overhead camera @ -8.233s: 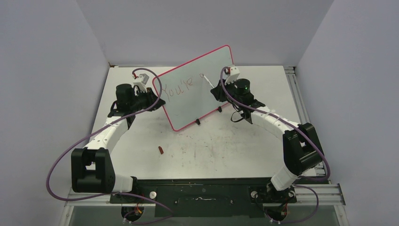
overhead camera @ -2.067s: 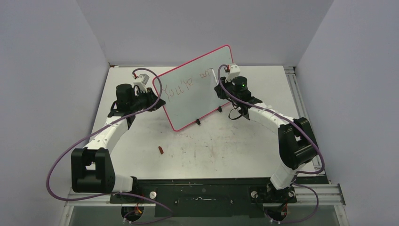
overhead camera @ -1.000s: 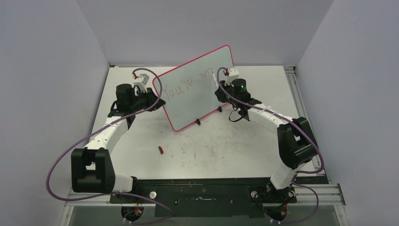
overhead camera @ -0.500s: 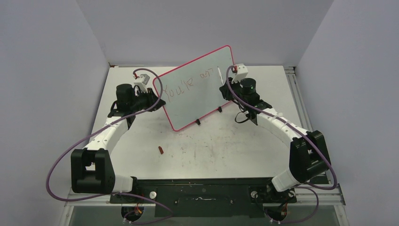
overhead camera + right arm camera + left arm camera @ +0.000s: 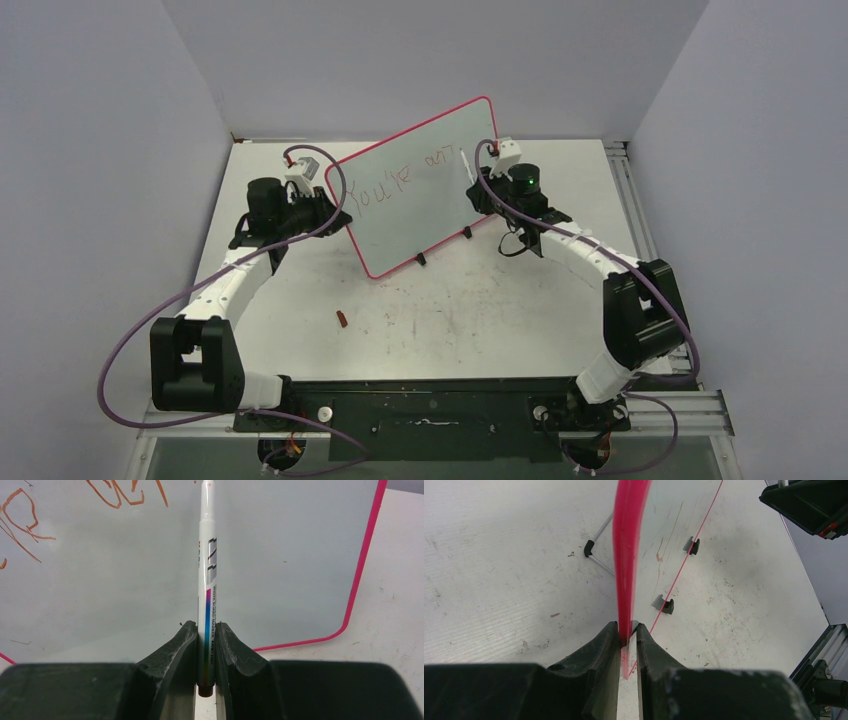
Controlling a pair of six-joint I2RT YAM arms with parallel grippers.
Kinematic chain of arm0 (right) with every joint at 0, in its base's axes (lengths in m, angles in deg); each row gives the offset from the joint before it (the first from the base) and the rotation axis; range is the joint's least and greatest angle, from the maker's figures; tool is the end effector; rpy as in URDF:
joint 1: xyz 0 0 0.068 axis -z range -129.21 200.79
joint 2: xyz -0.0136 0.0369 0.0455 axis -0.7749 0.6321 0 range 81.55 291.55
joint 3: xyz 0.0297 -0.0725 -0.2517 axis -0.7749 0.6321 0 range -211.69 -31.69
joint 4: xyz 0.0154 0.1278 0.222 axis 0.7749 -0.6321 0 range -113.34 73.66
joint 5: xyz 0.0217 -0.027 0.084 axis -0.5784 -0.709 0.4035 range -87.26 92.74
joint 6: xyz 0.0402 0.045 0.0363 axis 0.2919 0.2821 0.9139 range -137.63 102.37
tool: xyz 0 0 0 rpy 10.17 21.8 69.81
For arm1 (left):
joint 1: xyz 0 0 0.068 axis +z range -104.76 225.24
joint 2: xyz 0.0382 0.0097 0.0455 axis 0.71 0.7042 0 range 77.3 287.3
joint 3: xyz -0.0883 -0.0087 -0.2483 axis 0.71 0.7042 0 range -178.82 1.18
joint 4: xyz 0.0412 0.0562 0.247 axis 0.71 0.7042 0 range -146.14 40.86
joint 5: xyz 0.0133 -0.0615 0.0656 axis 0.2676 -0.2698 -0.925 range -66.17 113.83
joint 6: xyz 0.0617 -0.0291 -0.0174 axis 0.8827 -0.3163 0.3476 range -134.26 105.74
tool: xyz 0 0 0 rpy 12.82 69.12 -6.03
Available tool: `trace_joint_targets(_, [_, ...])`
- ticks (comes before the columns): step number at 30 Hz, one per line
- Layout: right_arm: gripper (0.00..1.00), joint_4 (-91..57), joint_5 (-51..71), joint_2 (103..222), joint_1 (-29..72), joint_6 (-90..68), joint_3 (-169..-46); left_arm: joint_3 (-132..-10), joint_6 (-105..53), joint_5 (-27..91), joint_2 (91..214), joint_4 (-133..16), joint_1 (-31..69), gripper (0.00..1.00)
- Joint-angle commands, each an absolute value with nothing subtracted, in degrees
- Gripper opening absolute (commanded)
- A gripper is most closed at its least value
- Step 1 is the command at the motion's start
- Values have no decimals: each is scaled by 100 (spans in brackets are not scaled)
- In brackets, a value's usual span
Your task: Write a sentence on the whiteboard
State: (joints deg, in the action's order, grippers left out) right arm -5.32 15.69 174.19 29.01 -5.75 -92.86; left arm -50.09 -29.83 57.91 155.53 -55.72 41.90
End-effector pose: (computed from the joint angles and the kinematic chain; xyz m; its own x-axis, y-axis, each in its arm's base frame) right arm 0.3568 0.1566 0.2482 -0.4321 0.0433 -0.9008 -0.4779 0.8360 0.2695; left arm 0.3148 -0.0506 0.2515 -0.5887 -0.1883 -0.7861 0.4017 0.7757 -0.4867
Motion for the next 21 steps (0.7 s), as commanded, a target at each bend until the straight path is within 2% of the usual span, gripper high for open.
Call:
trace_joint_targets(1, [5, -275, 1698, 17487, 2891, -698, -9677, -5225, -2876, 5626, 15447, -5412, 4181, 0])
trace_joint_targets(21, [5, -590, 1600, 17810, 2899, -684, -9964, -5244, -2867, 5636, 15444, -5389, 4181, 0])
